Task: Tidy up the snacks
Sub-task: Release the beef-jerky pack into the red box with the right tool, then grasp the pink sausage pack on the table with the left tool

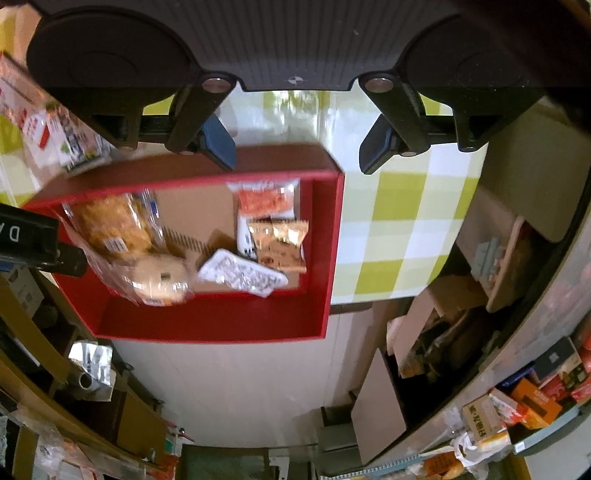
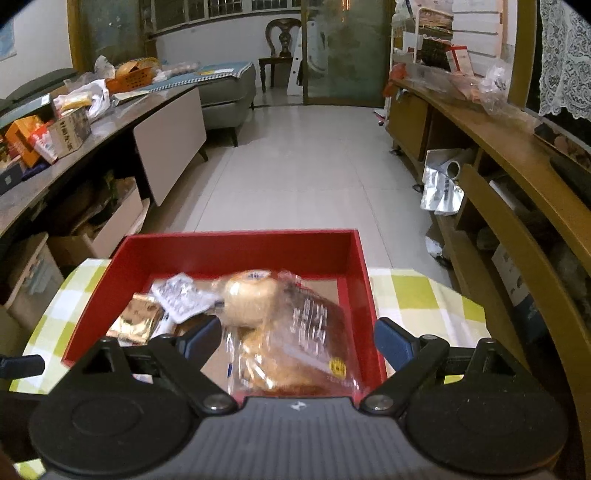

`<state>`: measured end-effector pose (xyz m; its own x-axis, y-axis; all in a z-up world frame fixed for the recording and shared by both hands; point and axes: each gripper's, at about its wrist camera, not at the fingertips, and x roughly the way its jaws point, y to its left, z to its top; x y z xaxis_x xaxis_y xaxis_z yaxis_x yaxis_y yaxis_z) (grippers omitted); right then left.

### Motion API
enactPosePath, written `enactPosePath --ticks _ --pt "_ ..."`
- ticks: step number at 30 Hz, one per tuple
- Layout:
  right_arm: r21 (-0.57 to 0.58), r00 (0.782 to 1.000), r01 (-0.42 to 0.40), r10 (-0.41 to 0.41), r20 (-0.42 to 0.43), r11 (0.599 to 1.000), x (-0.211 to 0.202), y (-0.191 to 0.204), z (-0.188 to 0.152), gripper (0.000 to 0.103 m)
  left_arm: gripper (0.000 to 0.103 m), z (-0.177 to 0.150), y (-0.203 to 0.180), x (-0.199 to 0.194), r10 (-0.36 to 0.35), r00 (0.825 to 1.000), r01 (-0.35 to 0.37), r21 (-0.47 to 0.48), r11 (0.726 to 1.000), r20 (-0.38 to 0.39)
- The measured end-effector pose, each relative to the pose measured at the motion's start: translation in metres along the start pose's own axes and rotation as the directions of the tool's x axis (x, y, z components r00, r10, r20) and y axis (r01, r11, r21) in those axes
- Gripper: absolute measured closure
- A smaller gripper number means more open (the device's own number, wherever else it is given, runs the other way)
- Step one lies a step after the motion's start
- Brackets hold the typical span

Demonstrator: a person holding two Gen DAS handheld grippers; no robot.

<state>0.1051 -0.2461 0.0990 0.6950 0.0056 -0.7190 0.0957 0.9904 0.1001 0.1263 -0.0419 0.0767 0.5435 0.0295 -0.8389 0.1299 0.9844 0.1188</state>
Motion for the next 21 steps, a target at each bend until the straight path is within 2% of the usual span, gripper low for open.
enactPosePath --ticks 3,7,12,16,21 --pt "-0.004 1.0 -0.009 0.009 -0.01 1.0 -0.01 -0.001 -0.007 0.008 0.024 -0.012 -0.001 -0.007 -0.032 0.999 0.032 0.003 0.999 -0.016" --pt "-0.022 1.0 -0.007 0.007 -0.028 1.0 -0.025 -0.002 -0.023 0.009 0.023 -0.03 -0.009 -0.003 -0.063 0.995 0.065 0.021 0.998 -0.075" --pt "-0.012 0.999 -0.022 0.022 -0.039 1.0 -0.046 -0.011 -0.039 0.009 0.023 -0.045 -0.022 0.007 -0.112 0.982 0.116 0.023 0.993 -0.149" --pt "0.011 0.997 -0.055 0.055 -0.061 0.998 -0.056 -0.015 -0.049 0.009 0.023 -0.053 -0.03 0.017 -0.116 0.974 0.124 0.029 0.992 -0.193" --pt "-0.006 0.996 -0.053 0.052 -0.076 0.999 -0.059 -0.016 -0.054 0.009 0.023 -0.06 -0.037 0.032 -0.116 0.964 0.128 0.034 0.991 -0.24"
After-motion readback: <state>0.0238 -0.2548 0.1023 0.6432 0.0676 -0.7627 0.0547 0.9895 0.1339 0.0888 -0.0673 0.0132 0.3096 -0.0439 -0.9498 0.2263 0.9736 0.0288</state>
